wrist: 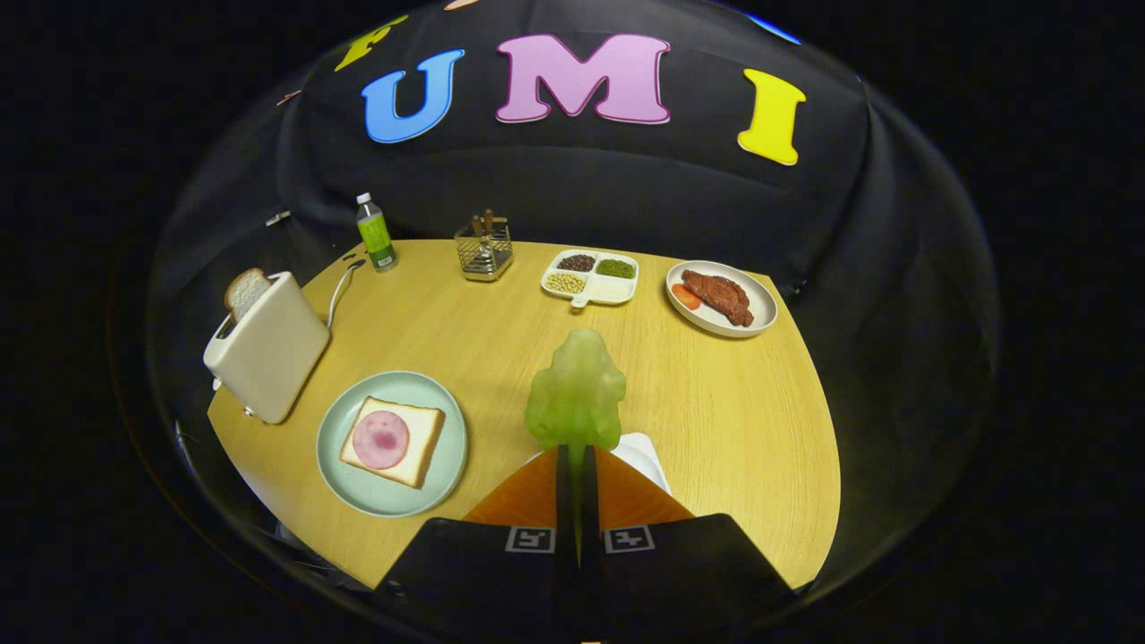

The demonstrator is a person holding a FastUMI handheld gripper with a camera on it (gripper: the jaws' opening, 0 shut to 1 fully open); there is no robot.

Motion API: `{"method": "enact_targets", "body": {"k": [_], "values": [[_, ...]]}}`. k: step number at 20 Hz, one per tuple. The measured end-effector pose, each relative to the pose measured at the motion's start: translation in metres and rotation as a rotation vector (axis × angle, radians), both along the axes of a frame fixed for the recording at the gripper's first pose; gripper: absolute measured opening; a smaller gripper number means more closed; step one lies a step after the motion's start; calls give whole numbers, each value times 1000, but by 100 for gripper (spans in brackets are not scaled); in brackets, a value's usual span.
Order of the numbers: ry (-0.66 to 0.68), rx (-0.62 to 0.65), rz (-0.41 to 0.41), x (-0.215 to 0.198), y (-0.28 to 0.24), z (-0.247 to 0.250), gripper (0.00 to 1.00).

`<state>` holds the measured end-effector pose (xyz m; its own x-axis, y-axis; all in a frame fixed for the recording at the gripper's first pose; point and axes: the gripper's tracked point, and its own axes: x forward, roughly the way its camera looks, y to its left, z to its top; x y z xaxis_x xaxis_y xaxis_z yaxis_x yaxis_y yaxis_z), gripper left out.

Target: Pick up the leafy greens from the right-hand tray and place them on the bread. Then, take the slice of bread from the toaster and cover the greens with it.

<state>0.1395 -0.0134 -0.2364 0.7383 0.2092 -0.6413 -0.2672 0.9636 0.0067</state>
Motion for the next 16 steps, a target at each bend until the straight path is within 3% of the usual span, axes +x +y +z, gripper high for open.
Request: {"method": "enact_targets", "body": {"k": [11, 16], "values": [[-43, 77, 152, -16, 104, 45, 5], [-12, 111, 184, -22, 142, 36, 5]]}}
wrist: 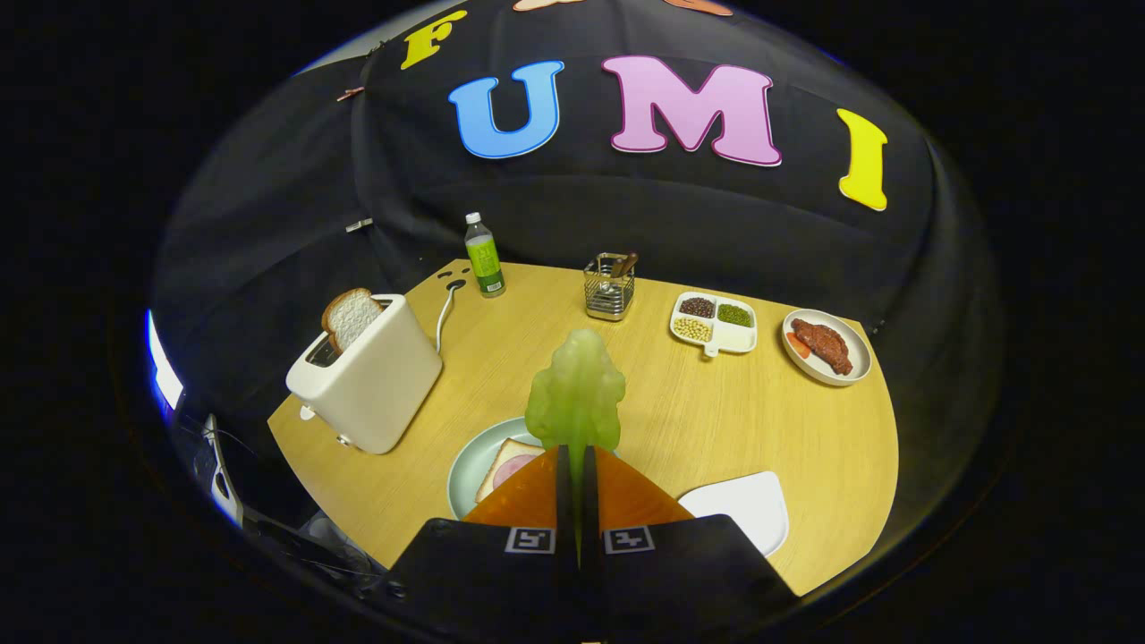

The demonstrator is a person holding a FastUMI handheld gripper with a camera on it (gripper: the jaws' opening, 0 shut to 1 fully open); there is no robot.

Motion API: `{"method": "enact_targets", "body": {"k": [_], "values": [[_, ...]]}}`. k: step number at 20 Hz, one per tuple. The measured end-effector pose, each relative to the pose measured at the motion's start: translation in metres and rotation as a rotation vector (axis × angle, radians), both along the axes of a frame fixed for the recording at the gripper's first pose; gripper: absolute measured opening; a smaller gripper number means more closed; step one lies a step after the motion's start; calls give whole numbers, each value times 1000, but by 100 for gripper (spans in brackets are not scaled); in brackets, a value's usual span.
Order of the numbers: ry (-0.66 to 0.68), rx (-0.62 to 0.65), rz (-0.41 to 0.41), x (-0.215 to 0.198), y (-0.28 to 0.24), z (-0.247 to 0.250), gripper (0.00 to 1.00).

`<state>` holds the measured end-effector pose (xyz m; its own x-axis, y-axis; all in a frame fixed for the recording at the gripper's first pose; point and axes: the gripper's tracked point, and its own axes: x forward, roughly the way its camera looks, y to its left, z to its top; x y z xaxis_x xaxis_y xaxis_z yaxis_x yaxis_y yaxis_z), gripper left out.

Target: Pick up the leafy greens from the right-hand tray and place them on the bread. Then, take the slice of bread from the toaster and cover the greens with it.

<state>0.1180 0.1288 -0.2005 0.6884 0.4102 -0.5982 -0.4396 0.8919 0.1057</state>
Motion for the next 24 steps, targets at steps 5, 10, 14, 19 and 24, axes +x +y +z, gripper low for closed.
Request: {"method": "enact_targets", "body": {"k": [5, 10, 14, 19, 24], "values": [[34, -53, 52, -11, 24, -31, 5], [59, -115, 92, -11, 42, -60, 5], [77, -150, 97, -8, 49, -76, 5], [87, -159, 101, -7, 52, -87, 9], [89, -139, 108, -7, 59, -88, 46]]}}
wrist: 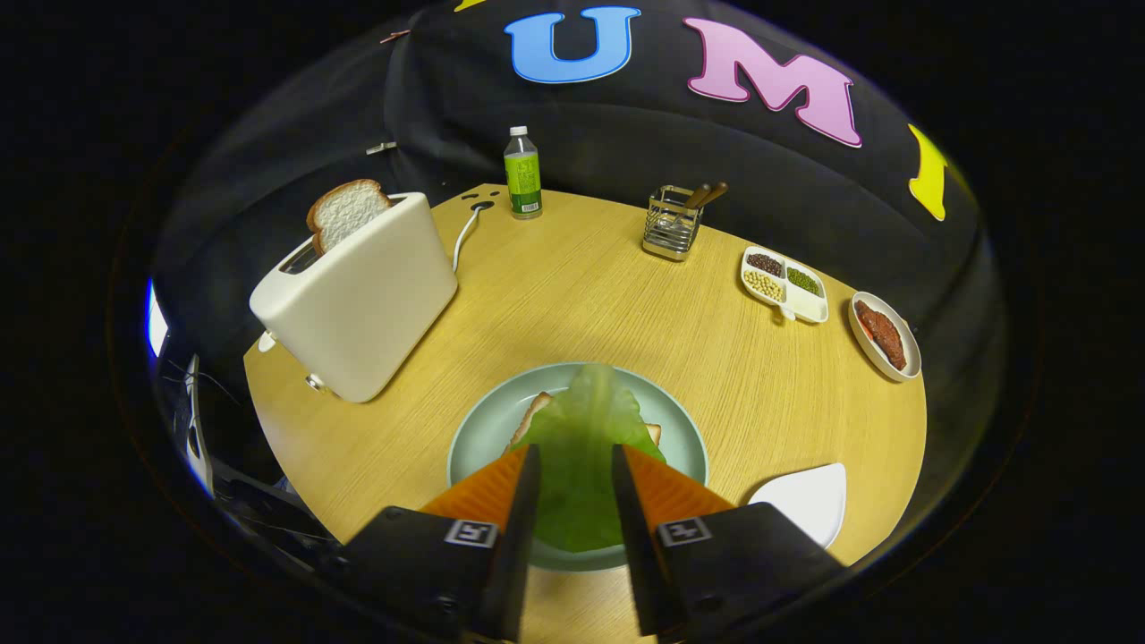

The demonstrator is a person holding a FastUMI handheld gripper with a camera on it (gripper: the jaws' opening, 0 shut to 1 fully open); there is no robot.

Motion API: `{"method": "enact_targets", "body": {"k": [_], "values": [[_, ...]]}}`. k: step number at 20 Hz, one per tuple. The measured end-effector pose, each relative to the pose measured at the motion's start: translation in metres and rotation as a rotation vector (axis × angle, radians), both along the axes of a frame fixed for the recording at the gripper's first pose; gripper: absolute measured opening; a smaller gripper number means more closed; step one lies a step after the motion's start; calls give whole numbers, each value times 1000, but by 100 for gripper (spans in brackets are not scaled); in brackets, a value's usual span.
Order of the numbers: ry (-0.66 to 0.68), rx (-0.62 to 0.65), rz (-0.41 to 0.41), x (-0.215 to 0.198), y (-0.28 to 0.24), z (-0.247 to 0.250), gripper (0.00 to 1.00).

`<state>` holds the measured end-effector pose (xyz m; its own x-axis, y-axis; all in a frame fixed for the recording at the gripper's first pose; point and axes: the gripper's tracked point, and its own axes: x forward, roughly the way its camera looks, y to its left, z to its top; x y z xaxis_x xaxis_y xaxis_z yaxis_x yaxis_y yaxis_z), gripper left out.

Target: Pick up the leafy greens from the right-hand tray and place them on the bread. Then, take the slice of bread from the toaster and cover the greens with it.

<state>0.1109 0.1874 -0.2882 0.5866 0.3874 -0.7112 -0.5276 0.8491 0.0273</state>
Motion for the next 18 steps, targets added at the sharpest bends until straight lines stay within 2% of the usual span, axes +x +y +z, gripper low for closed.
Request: {"method": "enact_targets", "body": {"k": [2, 4, 5, 12, 15, 18], "values": [[-12, 29, -10, 0, 4, 7, 80], [-37, 49, -15, 1, 8, 18, 96], [-51, 55, -16, 0, 10, 25, 100], [-254, 150, 44, 1, 64, 109, 99], [-342, 193, 98, 3, 100, 143, 99], [-364, 205, 178, -5, 140, 157, 99]]}}
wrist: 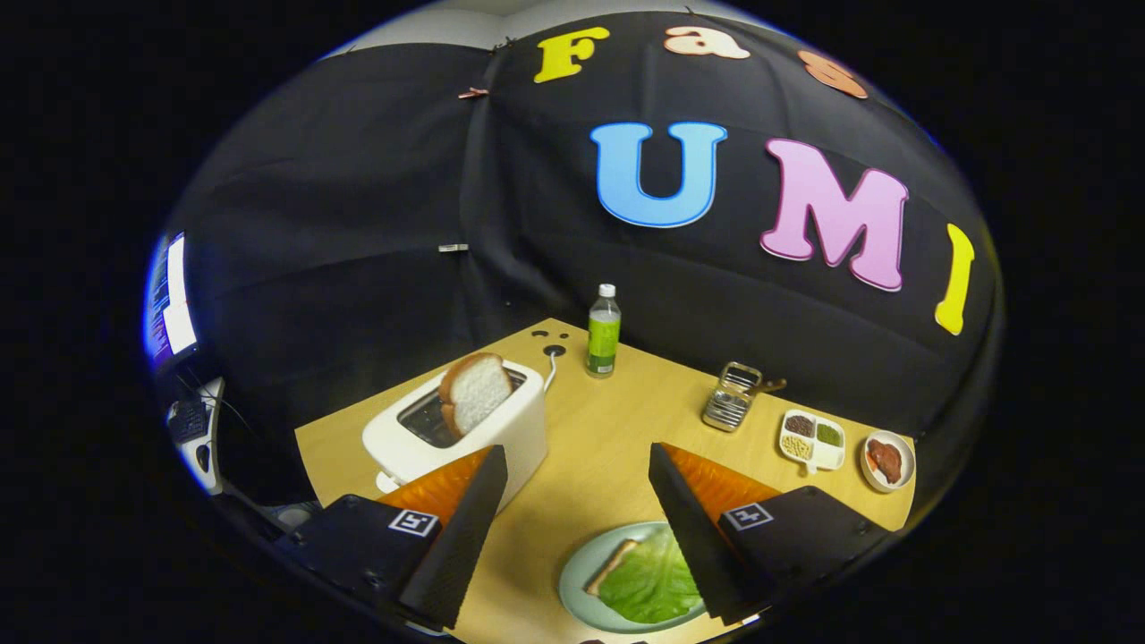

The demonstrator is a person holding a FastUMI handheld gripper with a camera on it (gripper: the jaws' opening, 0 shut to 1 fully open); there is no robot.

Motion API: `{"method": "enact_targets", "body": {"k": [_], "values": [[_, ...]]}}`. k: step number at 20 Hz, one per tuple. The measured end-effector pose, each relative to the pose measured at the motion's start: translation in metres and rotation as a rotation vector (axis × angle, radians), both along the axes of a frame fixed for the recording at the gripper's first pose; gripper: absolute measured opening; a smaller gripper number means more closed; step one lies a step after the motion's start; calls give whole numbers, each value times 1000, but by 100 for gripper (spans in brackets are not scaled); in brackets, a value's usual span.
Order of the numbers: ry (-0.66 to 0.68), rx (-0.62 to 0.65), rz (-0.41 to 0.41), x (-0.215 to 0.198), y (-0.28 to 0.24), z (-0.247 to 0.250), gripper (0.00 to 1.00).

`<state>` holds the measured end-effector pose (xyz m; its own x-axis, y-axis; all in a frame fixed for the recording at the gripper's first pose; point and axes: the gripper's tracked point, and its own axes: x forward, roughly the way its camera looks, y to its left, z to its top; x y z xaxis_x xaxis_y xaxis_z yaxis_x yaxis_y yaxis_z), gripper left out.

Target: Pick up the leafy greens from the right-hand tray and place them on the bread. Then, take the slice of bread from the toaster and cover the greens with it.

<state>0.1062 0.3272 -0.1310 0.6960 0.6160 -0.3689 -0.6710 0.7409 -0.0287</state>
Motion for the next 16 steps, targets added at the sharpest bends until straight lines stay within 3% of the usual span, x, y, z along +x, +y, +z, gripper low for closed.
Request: {"method": "enact_targets", "body": {"k": [10, 16], "values": [[-40, -62, 154, -15, 117, 2, 98], [-46, -128, 106, 9, 157, -24, 99]]}}
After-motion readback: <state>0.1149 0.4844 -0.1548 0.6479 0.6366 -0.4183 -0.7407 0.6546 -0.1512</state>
